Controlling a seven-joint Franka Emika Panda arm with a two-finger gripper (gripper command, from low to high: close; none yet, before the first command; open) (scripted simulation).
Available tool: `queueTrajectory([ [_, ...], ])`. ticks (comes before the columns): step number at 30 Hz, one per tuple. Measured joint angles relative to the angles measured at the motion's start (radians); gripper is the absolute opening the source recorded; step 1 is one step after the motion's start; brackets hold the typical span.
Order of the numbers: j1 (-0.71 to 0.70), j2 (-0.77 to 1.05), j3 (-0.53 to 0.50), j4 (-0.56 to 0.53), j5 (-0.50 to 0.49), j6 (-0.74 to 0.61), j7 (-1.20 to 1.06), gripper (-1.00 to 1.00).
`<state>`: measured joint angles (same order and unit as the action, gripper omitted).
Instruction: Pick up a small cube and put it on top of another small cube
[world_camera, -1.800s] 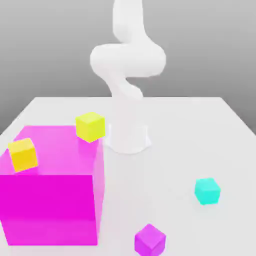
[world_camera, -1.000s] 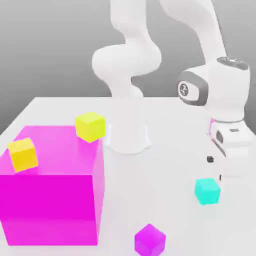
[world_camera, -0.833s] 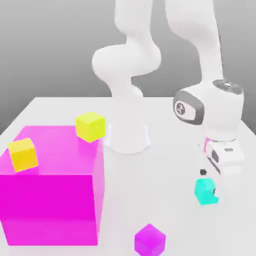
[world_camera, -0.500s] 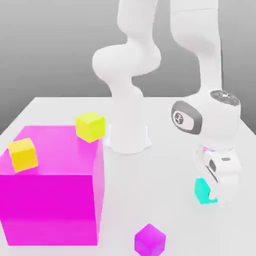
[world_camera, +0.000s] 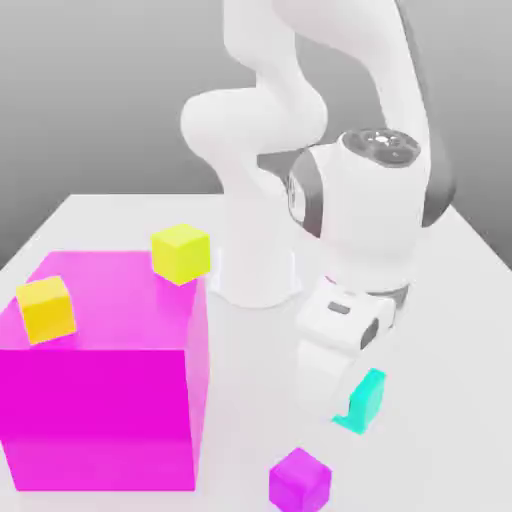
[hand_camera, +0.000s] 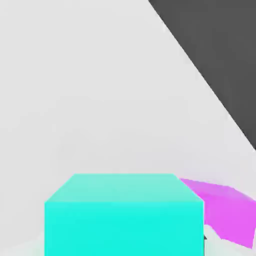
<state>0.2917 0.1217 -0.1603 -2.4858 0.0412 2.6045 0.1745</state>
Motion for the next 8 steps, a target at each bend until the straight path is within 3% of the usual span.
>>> queueTrajectory([
  [4, -0.022, 0.126, 0.011, 0.022, 0.048, 0.102, -0.007, -1.00],
  [5, -0.026, 0.150, 0.016, 0.024, 0.057, 0.124, -0.012, 1.00],
  [8, -0.026, 0.150, 0.016, 0.024, 0.057, 0.124, -0.012, 1.00],
])
